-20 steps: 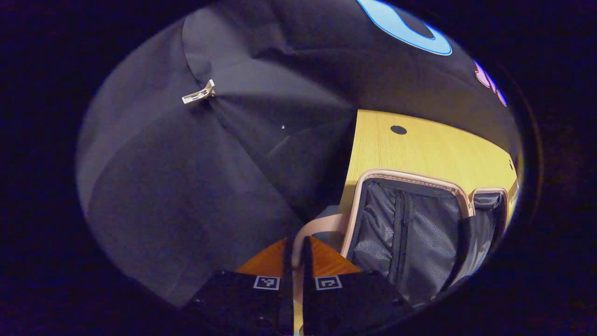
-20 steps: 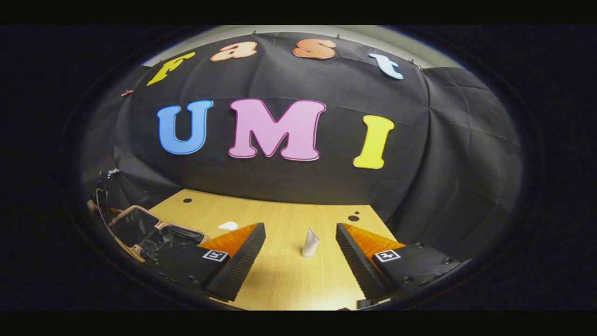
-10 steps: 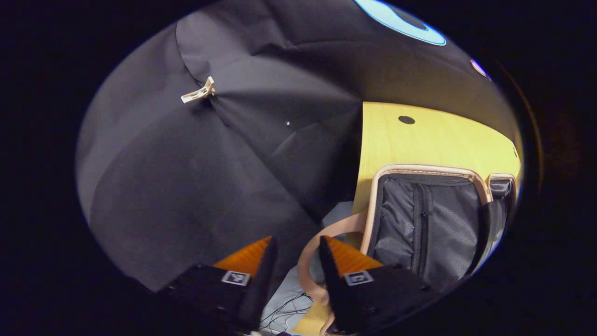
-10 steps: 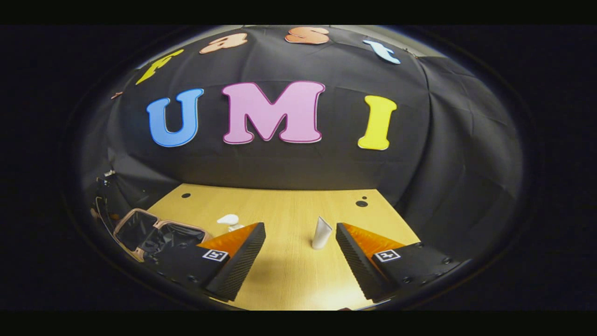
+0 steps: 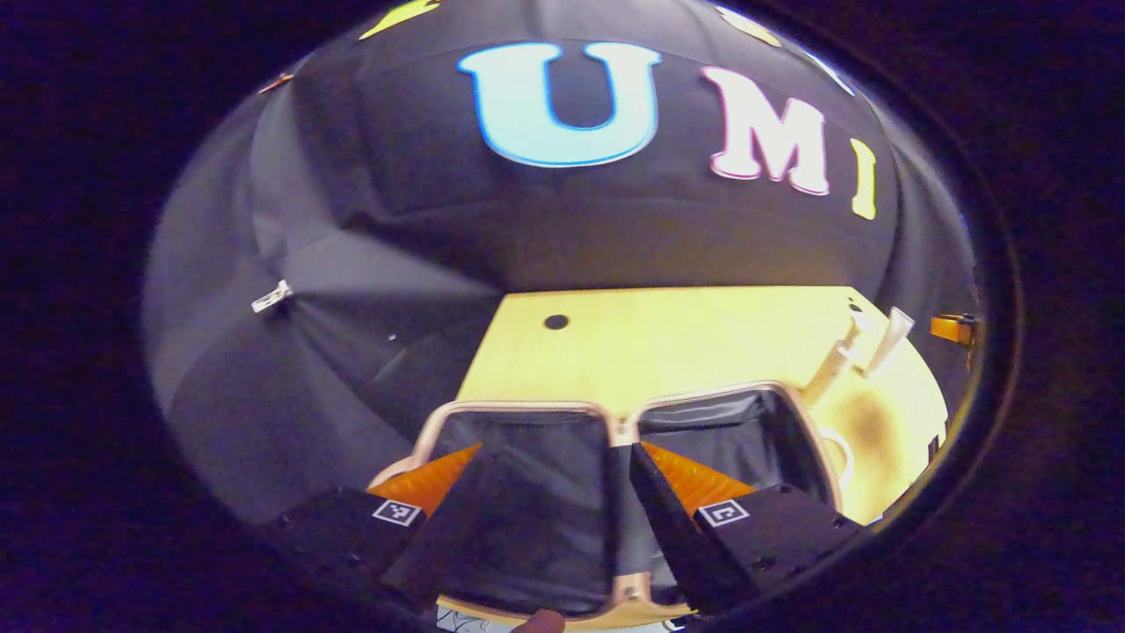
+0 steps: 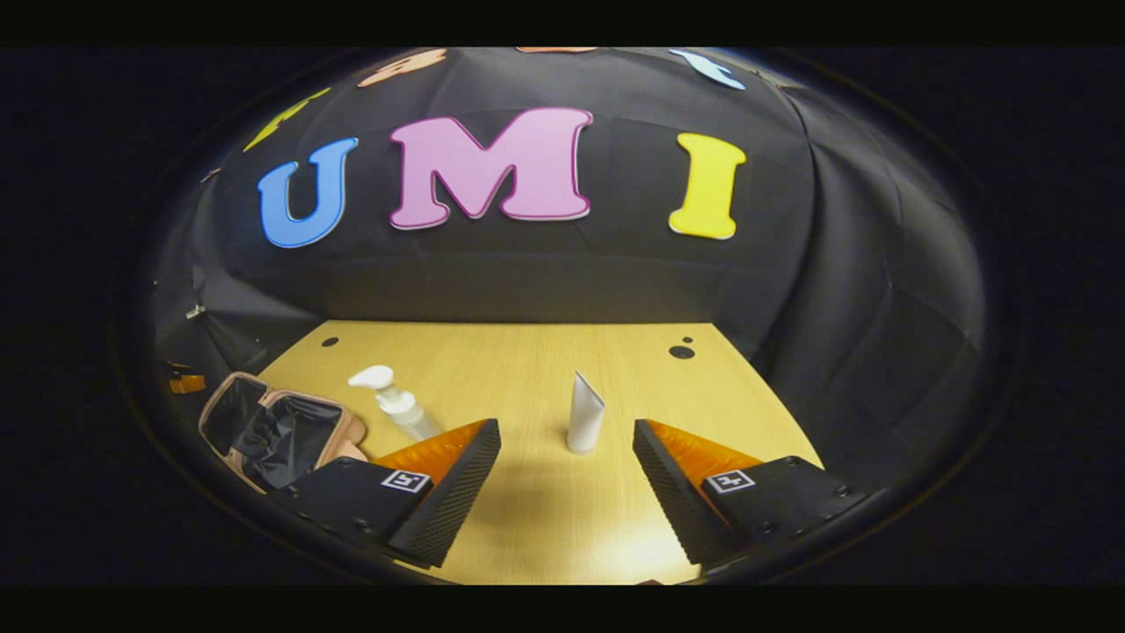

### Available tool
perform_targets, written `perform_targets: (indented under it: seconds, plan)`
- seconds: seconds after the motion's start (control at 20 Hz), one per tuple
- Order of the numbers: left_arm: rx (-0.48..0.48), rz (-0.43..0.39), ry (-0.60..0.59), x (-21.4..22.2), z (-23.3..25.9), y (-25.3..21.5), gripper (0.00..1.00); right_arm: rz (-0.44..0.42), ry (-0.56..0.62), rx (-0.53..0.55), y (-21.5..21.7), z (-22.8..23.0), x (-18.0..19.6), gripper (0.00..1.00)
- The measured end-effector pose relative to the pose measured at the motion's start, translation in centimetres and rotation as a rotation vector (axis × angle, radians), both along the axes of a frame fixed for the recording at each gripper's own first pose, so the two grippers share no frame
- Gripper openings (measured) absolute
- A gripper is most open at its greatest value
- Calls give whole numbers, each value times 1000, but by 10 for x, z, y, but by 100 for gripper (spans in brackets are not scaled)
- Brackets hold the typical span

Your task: First open the suitcase, pack the skin care products into it, and then close the suitcase.

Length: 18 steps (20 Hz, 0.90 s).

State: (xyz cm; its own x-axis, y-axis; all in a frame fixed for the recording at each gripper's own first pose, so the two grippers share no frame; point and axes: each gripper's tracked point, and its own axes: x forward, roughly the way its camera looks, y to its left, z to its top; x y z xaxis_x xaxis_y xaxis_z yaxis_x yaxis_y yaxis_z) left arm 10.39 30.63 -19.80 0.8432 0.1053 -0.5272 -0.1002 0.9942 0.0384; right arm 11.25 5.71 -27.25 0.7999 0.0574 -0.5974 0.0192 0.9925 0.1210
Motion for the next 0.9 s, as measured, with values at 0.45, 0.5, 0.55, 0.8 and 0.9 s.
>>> perform_targets:
  seconds: [0.45, 0.5, 0.55, 0.8, 0.9]
  plan:
    - [-89, -307, 74, 92, -29, -278, 99, 106, 126, 35, -12, -90, 40, 94]
    - [-90, -308, 96, 91, -37, -289, 98, 116, 136, 42, -11, -99, 46, 98]
    - [-85, -302, 119, 91, -42, -296, 98, 125, 147, 47, -11, -107, 49, 98]
    - [-32, -243, 161, 111, -58, -296, 99, 154, 167, 61, -5, -136, 67, 97]
    - [-22, -235, 166, 115, -56, -299, 99, 157, 181, 74, 0, -146, 71, 96]
